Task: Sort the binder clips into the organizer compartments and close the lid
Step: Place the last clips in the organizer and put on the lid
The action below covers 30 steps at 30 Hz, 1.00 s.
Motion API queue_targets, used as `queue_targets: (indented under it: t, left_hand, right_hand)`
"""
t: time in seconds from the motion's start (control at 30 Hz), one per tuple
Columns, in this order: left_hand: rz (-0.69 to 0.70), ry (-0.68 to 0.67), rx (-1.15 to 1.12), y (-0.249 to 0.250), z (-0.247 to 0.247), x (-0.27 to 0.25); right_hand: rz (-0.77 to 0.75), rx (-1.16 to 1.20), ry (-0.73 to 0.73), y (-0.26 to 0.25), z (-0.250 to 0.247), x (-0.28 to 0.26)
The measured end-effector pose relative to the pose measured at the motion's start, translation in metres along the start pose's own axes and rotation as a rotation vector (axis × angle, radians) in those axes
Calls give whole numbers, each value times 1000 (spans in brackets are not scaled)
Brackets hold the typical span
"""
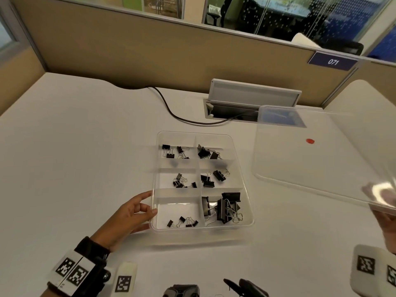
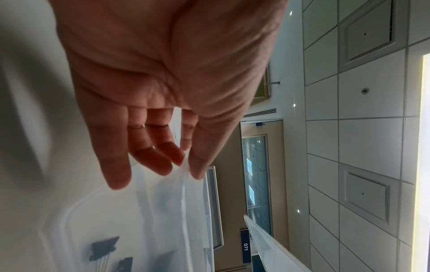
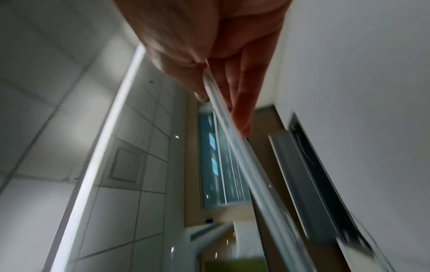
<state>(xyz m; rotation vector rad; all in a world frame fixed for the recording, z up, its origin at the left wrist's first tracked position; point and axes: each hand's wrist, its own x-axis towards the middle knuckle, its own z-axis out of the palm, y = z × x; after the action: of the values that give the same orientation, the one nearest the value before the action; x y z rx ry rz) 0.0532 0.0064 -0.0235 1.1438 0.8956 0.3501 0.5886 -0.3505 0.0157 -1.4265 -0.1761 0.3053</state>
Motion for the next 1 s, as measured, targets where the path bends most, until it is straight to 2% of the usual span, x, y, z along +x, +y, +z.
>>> queue_targets:
  t: [0.03,0.1,0.13,0.17,0.3,0.43,0.57,0.63,0.77,1.0]
  left_hand:
    - [1,-3,10,-1,-1,0]
    - [6,-3,25,-1,0,0]
    - [10,0,29,0,0,0]
    - [9,5,37,0,1,0]
    - [-2,39,23,3,1,-1]
    - [-7,26,-30,2,3,1]
    - [-24,14,-26,4,7,2]
    - [-15,24,8,2,7,3]
    - [9,46,57,1,10,5]
    - [59,52,229,11,10,19]
  right_hand:
    - [8,75,-92,-35,84,-67]
    - [-17,112,-238,-47,146,-117]
    - [-66,105,-247,-45,170,-135]
    - [-67,138,-284,-38,179,-144]
    - [99,142,-351,-1,215,-164]
    - [243,93,-409,32,238,-180]
    - [238,-71,-471,44,243,-190]
    - [183,-228,-450,51,241,-190]
    - [-45,-580,-481,55,234,-189]
    - [-256,-864,-426,68,228,-190]
